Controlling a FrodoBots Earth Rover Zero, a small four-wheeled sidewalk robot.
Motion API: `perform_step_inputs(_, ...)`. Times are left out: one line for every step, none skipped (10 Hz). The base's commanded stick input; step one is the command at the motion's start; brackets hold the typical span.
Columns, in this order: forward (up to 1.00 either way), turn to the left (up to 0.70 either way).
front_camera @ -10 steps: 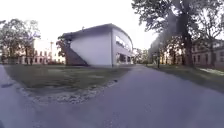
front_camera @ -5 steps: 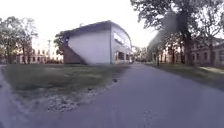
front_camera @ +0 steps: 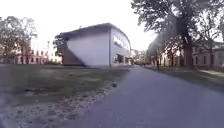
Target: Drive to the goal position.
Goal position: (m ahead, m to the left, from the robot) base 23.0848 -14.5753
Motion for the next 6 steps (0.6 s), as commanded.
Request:
perform_step_inputs(0.7,-0.35)
perform_step_inputs(0.7,-0.35)
perform_step_inputs(0.7,-0.35)
perform_step_inputs(0.7,-0.35)
perform_step_inputs(0.7,-0.35)
perform_step_inputs(0.7,-0.35)
